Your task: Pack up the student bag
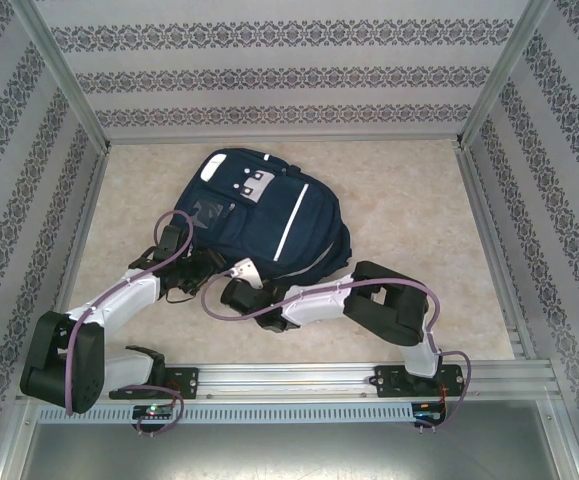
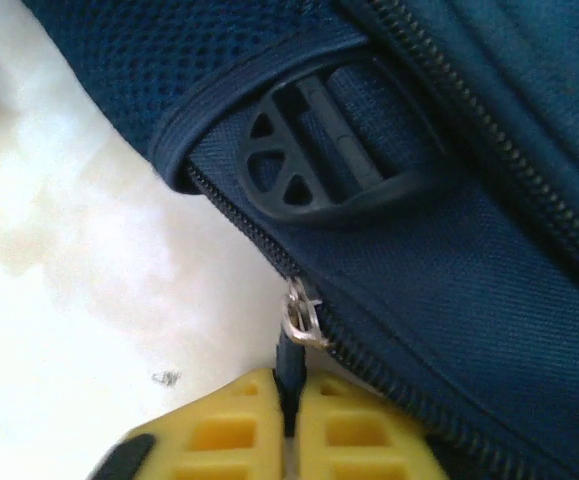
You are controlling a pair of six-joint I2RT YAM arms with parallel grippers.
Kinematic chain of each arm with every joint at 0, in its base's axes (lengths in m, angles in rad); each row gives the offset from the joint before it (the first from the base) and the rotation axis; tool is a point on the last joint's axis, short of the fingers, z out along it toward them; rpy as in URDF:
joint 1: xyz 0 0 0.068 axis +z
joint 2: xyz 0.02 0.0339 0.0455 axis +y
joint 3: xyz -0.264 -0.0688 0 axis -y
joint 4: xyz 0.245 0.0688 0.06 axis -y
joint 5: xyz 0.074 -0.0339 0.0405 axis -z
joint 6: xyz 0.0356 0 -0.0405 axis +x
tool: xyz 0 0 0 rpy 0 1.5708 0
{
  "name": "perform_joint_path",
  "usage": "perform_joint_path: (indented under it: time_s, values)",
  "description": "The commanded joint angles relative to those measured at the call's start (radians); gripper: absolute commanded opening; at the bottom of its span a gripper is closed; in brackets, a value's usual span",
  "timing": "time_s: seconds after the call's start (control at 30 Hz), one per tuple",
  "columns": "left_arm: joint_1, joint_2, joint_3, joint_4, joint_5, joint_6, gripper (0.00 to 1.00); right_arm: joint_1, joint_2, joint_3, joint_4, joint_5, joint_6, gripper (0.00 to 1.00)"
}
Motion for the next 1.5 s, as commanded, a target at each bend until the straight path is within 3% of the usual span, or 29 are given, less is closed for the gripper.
perform_joint_path:
  time_s: [0.0,0.3,0.63,0.73,0.9,0.97,1.2,1.47]
  values:
    - [0.012,0.003,-0.013,0.035,0.012,-0.006,0.63,-0.014,0.016,0.015,0.010,0.013,-0.020,0.00]
    - [-0.011,0.030,-0.074,0.234,0.052,-0.139,0.63,-0.033,-0.079,-0.049,0.016,-0.063,0.009,0.00]
    - [-0.100,0.113,-0.115,0.417,-0.061,-0.247,0.63,-0.032,-0.121,-0.043,-0.010,-0.109,0.034,0.00]
    - [-0.113,0.149,-0.104,0.455,-0.100,-0.266,0.56,-0.031,-0.129,-0.041,-0.012,-0.125,0.042,0.00]
    - [-0.119,0.192,-0.087,0.449,-0.170,-0.283,0.09,-0.026,-0.150,-0.044,-0.039,-0.122,0.051,0.00]
    - [-0.119,0.181,-0.074,0.407,-0.191,-0.275,0.00,-0.026,-0.161,-0.048,-0.070,-0.108,0.056,0.00]
    - [-0.105,0.080,-0.033,0.172,-0.316,-0.231,0.00,-0.038,-0.263,-0.160,-0.127,-0.073,0.091,0.00]
    - [-0.073,0.059,-0.032,0.120,-0.332,-0.220,0.00,-0.075,-0.378,-0.279,-0.265,-0.006,0.106,0.00]
